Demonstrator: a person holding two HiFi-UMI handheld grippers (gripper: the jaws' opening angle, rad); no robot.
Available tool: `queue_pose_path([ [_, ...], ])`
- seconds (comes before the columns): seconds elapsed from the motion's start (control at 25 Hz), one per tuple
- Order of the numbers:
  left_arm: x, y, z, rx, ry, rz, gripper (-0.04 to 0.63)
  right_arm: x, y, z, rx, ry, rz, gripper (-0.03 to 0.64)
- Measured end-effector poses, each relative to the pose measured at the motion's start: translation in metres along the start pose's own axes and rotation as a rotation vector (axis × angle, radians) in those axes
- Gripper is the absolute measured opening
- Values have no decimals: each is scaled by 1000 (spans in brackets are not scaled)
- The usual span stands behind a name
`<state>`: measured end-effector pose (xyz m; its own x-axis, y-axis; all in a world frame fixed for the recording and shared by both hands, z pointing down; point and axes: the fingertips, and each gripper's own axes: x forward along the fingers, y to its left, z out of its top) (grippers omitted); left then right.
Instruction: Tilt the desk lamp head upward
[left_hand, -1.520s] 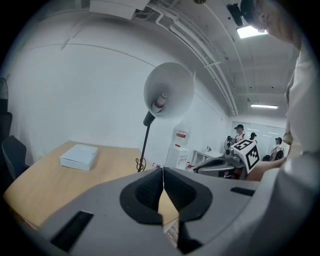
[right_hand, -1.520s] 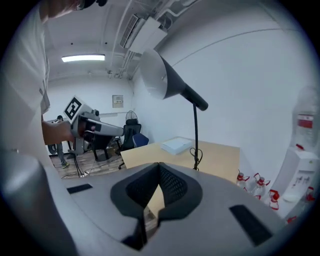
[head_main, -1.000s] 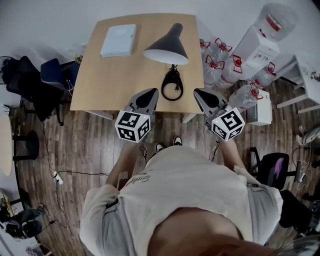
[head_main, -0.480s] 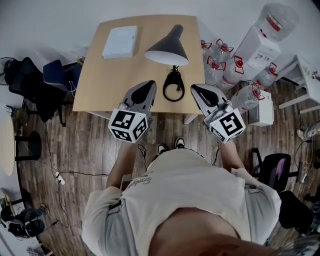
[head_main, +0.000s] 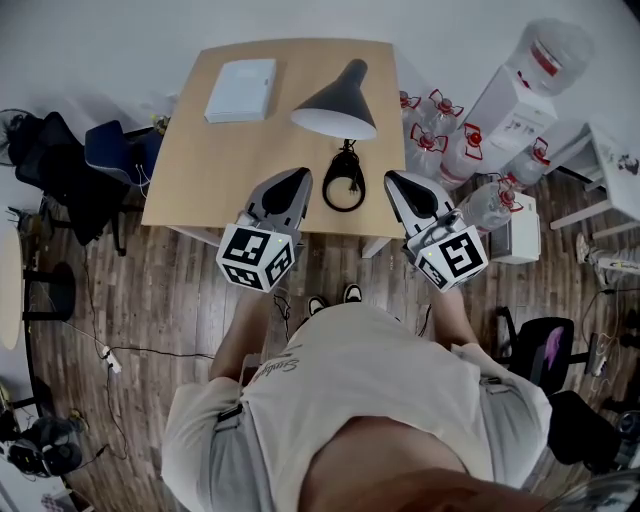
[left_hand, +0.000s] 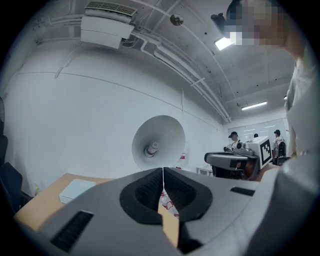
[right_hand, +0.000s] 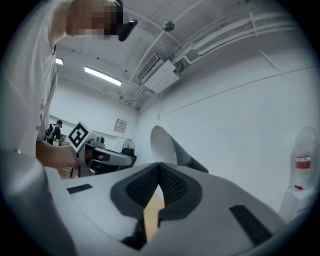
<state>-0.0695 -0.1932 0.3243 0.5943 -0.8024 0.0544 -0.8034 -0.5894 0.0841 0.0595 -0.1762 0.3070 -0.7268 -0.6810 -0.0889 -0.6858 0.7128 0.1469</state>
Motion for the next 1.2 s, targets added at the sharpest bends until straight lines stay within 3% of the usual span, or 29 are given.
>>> queue_pose_path([
  [0.56,-5,6,-18,-34,2,-48,17,6,18,0,32,-8,-6,-5],
  [0.76,-8,5,-24,-36,-7,-74,17,1,26,-5,-84,36,-47,-5],
  [1.2,-26,11,-31,-52,-27,-70,17,8,43,-16,-26,55,-38,-5],
])
